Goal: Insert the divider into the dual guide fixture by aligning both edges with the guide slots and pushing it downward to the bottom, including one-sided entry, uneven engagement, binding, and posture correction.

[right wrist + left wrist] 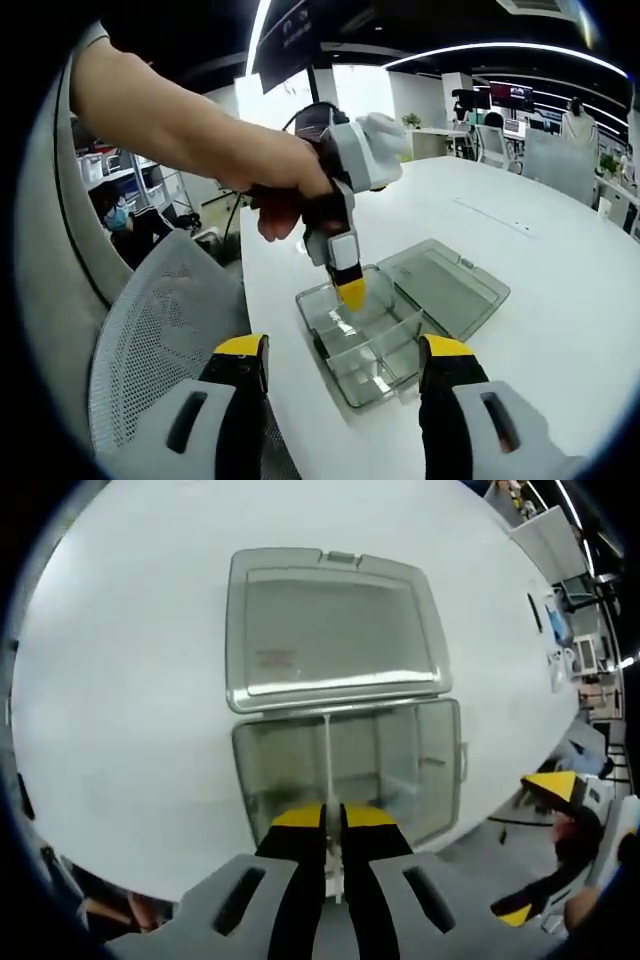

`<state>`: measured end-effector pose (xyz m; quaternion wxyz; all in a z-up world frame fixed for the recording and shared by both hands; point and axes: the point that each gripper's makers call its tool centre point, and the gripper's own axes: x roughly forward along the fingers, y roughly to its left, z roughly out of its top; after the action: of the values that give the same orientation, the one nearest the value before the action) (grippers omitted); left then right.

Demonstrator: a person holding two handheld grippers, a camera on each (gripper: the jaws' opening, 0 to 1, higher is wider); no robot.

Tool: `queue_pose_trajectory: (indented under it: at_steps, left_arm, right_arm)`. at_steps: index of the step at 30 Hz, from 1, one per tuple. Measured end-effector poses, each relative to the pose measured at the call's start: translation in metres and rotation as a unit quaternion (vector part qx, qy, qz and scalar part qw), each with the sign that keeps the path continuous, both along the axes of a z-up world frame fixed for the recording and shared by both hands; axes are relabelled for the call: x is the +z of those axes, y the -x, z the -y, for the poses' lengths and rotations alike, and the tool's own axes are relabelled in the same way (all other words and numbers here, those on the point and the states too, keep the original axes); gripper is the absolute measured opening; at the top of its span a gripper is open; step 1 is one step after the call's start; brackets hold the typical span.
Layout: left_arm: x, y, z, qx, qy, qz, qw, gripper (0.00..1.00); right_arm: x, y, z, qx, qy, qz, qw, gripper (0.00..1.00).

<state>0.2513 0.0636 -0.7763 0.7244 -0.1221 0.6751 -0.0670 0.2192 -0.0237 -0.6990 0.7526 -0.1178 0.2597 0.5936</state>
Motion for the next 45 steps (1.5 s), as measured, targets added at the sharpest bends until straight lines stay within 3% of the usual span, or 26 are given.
queue_pose_trajectory:
  at_steps: [15,45]
  left_arm:
    - [0.0046,0.0013,-0.0033,0.009,-0.001,0.016,0.9998,0.02]
    - [0.0032,-0.0001,-0.0045,0.012,-0.005,0.013,0.9998,0.02]
  right_arm:
    - [0.0006,0.0032,-0.0027,0.002,-0.002,0.0,1.0,0.58]
    - [0.0013,0.0039,-0.0023,0.001,-0.002,-0.002,1.0,0.57]
